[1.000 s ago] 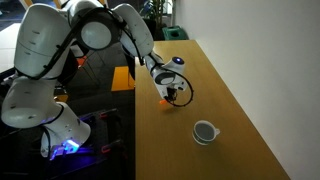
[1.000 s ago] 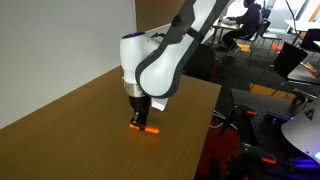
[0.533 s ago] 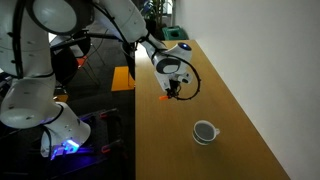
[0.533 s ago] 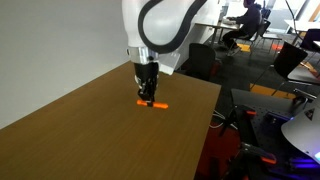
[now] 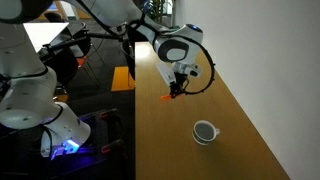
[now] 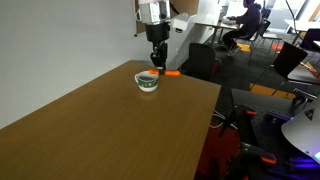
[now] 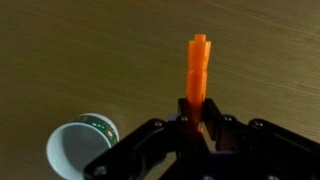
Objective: Put the marker in the cup
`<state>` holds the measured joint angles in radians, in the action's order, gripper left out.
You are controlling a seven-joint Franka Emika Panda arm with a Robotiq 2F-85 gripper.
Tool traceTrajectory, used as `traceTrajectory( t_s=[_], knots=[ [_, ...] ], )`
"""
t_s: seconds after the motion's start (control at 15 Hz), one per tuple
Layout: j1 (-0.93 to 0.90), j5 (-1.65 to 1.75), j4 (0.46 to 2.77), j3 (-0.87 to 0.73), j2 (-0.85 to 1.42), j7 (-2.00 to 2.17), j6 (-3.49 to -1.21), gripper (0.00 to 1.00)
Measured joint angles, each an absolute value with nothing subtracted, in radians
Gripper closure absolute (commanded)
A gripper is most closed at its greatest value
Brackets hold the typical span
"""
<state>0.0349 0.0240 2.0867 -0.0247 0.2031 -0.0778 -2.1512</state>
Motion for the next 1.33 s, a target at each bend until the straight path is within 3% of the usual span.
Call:
traceTrajectory(
  t_s=[0.8, 0.87, 1.13, 1.2, 1.33],
  knots=[
    [-0.049, 0.438, 2.089, -0.102, 0.253, 0.659, -2.395, 0.95],
    [-0.064, 0.484, 2.089, -0.116, 0.260, 0.739, -2.410, 0.81],
    [-0.094, 0.578, 2.084, -0.147, 0.275, 0.900, -2.429, 0.81],
    [-0.095, 0.578, 2.082, -0.149, 0.275, 0.902, -2.429, 0.95],
    [-0.096, 0.578, 2.081, -0.150, 0.275, 0.903, -2.429, 0.95]
  ],
)
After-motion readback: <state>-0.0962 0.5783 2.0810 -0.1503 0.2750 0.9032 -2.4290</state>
